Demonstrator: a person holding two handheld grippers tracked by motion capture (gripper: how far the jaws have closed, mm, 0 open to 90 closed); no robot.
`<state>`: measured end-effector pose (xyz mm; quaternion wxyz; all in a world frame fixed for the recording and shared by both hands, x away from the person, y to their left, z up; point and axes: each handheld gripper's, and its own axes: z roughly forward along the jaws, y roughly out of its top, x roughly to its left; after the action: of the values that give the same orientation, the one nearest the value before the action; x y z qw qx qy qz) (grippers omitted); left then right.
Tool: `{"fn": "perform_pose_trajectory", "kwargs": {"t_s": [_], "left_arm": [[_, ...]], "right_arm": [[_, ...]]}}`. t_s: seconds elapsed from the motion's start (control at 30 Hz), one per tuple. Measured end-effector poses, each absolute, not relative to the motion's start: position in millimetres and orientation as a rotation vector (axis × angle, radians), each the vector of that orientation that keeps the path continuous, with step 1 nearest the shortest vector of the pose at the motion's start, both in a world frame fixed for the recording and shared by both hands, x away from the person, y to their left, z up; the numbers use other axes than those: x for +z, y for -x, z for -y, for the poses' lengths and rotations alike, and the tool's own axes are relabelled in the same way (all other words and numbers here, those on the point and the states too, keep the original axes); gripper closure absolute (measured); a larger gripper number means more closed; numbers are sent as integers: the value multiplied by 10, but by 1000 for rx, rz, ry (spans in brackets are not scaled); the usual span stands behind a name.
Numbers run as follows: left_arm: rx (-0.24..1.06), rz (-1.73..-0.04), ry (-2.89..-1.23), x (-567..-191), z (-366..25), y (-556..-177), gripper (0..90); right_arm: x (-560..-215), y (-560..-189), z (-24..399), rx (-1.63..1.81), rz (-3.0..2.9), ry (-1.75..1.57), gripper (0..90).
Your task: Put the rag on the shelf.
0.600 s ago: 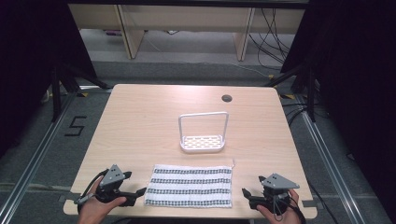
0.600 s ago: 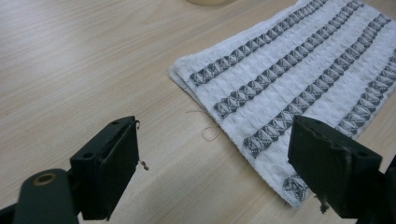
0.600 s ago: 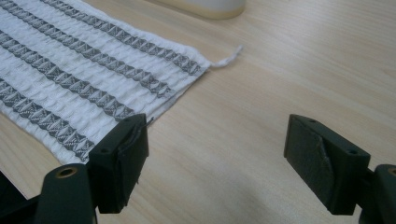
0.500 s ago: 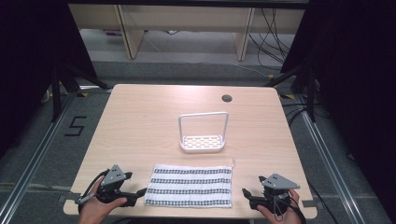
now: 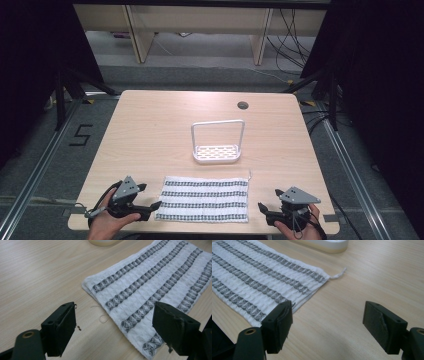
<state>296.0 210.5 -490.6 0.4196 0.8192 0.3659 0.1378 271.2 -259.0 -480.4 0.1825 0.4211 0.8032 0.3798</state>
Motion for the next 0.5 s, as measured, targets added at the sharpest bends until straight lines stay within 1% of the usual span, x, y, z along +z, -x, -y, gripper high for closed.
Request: {"fn": "perform_pose_trajectory", "kwargs": {"t_s": [0.03, 0.17, 0.23, 0.3, 0.47, 0.5], "left_arm": [[351, -894, -2075, -4892, -2106, -2973, 186], [342, -896, -2038, -4882, -2062, -2985, 187], [342, -890, -2064, -4857, -2061, -2990, 187], [336, -907, -2027, -4864, -2016, -3000, 187], [331, -887, -2054, -4843, -1962, -3040, 190], [327, -884, -2046, -4845, -1942, -3047, 191]], "right_arm": [[-4799, -2698, 2580, 1072, -2261, -1187, 251], [-4791, -2666, 2559, 1069, -2250, -1209, 255], [-4788, -2660, 2552, 1073, -2263, -1186, 255], [-4784, -2640, 2531, 1076, -2265, -1190, 256], [-4775, -2612, 2505, 1068, -2265, -1177, 259], [-4770, -2583, 2479, 1071, -2268, -1216, 259]]}}
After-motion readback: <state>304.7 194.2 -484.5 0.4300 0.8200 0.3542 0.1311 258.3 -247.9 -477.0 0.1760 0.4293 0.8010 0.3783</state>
